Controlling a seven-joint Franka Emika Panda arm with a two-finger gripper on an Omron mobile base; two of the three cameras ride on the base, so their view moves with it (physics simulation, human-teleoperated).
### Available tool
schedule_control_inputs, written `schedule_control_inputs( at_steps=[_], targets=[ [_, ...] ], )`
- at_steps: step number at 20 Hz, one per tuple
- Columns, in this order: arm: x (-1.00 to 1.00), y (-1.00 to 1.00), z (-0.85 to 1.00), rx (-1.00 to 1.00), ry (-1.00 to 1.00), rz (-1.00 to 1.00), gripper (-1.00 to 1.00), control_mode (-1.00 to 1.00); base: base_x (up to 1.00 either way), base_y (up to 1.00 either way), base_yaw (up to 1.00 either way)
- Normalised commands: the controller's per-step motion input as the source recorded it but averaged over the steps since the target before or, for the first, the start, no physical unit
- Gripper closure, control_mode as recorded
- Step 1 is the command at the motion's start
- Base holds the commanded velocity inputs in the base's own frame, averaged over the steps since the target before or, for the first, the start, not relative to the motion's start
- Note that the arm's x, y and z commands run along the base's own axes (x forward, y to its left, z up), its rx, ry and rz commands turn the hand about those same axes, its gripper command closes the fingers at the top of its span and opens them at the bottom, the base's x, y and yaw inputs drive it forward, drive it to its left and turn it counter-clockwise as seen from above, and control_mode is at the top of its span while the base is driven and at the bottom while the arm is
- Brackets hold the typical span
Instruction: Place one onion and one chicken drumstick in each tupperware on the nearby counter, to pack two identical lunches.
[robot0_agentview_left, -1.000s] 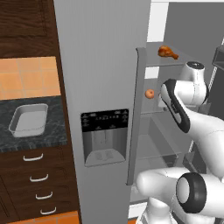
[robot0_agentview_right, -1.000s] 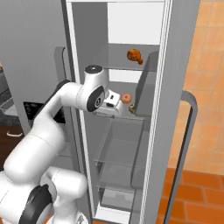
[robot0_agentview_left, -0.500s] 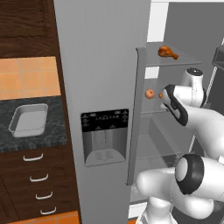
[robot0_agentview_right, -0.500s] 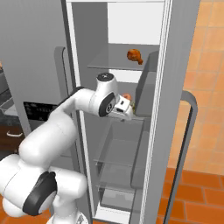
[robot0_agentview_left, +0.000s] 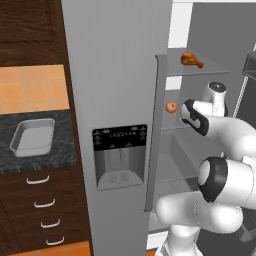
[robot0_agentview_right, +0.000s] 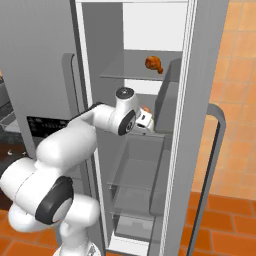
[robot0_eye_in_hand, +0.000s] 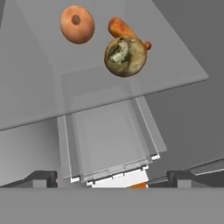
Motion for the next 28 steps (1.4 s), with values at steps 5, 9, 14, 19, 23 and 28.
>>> schedule_control_inputs(
  at_steps=[5,9,14,19,23,28],
  targets=[
    [0.24,-0.2,-0.25,-0.01,-0.07,0.0,-1.0,-1.0,0.0,0.0,0.0],
    [0.41,-0.12,-0.08,0.0,0.0,0.0,-1.0,-1.0,0.0,0.0,0.0],
    [0.4,-0.27,0.0,0.0,0.0,0.0,-1.0,-1.0,0.0,0.0,0.0],
    [0.42,-0.2,-0.06,0.0,0.0,0.0,-1.0,-1.0,0.0,0.0,0.0],
    [0.35,-0.16,-0.12,0.0,0.0,0.0,-1.0,-1.0,0.0,0.0,0.0],
    [0.39,-0.1,-0.19,0.0,0.0,0.0,-1.0,-1.0,0.0,0.0,0.0]
  ],
)
